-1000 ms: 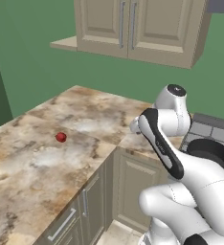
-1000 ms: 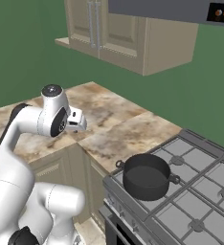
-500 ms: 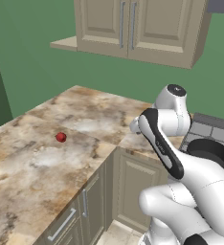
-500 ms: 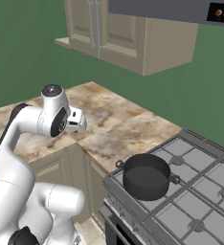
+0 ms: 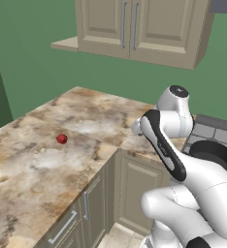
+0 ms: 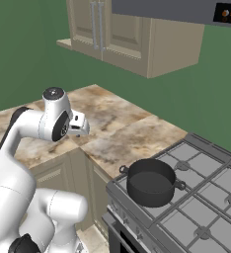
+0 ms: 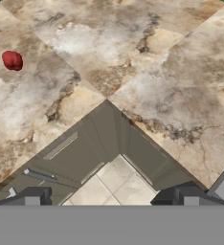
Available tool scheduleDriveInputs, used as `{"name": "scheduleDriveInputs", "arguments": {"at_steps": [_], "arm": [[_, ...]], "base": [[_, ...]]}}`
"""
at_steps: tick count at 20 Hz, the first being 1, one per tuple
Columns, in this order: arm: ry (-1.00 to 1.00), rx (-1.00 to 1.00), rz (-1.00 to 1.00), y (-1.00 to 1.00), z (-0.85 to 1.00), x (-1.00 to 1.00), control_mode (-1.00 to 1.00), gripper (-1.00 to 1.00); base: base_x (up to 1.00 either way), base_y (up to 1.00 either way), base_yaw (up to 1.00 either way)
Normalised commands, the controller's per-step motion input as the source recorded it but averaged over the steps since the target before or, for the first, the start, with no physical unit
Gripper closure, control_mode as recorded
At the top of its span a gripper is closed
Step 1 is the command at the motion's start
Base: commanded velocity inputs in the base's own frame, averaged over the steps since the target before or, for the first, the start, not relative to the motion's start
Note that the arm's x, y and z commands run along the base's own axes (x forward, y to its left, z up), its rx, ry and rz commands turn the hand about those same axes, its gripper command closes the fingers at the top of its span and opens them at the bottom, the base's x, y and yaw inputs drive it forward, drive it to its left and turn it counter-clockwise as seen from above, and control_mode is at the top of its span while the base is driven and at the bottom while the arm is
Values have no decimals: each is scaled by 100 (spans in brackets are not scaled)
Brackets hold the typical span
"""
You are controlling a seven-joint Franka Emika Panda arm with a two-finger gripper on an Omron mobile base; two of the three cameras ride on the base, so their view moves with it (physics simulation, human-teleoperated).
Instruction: Turn on the burner for the pot on the stove. Wait thirty seconds for the pot to heat up. Then add the bell pepper to the pot.
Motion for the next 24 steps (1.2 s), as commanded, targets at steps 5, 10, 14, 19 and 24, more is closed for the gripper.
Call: {"name": "scheduleDriveInputs", "arguments": {"at_steps": [5, 10, 14, 19, 24], "arm": [[0, 0, 0, 0, 0, 0, -100, -100], [0, 0, 0, 0, 0, 0, -100, -100], [0, 0, 0, 0, 0, 0, -100, -100], [0, 0, 0, 0, 0, 0, -100, -100], [0, 0, 0, 0, 0, 0, -100, -100]], "base": [[0, 0, 0], [0, 0, 0], [0, 0, 0], [0, 0, 0], [0, 0, 0]]}}
